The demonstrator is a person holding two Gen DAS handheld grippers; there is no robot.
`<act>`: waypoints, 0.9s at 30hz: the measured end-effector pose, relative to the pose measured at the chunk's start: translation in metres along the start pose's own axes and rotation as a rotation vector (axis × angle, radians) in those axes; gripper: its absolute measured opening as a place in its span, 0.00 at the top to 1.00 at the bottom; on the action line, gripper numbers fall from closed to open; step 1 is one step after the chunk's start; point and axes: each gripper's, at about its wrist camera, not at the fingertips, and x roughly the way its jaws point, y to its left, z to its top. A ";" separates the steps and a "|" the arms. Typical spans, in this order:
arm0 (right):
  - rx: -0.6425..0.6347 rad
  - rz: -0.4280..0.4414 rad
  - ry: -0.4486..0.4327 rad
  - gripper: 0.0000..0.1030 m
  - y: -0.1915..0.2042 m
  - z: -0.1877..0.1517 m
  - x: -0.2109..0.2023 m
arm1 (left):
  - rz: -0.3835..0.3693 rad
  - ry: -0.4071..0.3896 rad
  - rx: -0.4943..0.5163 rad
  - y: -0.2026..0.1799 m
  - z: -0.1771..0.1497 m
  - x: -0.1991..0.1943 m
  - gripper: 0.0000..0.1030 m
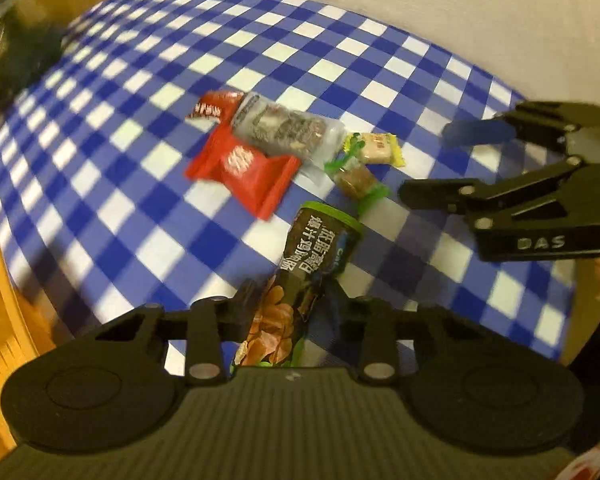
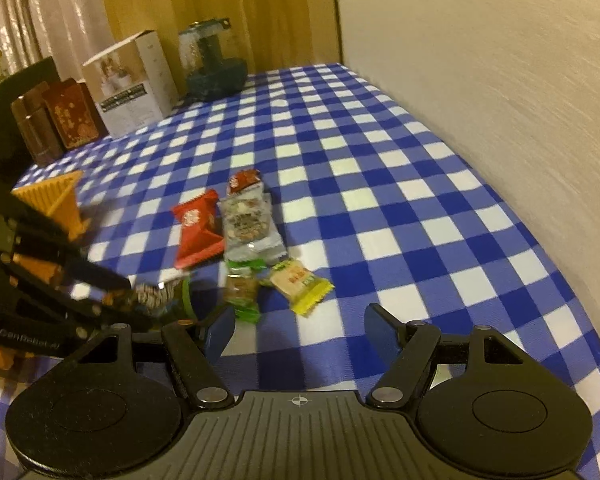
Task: Organize snacks
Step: 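Grasp the green-trimmed sausage snack bag with the left tool, then grasp the green-wrapped candy with the right tool while the left tool holds the sausage bag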
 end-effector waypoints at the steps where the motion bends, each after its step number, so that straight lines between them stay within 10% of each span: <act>1: -0.002 0.011 -0.003 0.30 0.002 0.000 0.000 | -0.006 -0.006 -0.018 -0.001 -0.002 -0.002 0.68; 5: 0.009 0.067 0.006 0.52 0.007 0.004 0.006 | 0.018 -0.048 0.000 -0.013 -0.015 -0.010 0.68; 12: -0.006 0.093 0.017 0.55 0.017 0.013 0.025 | 0.032 -0.085 0.089 -0.025 -0.021 -0.008 0.61; 27: -0.024 0.068 0.060 0.75 0.021 0.009 0.031 | 0.050 -0.138 -0.083 -0.031 -0.040 -0.016 0.62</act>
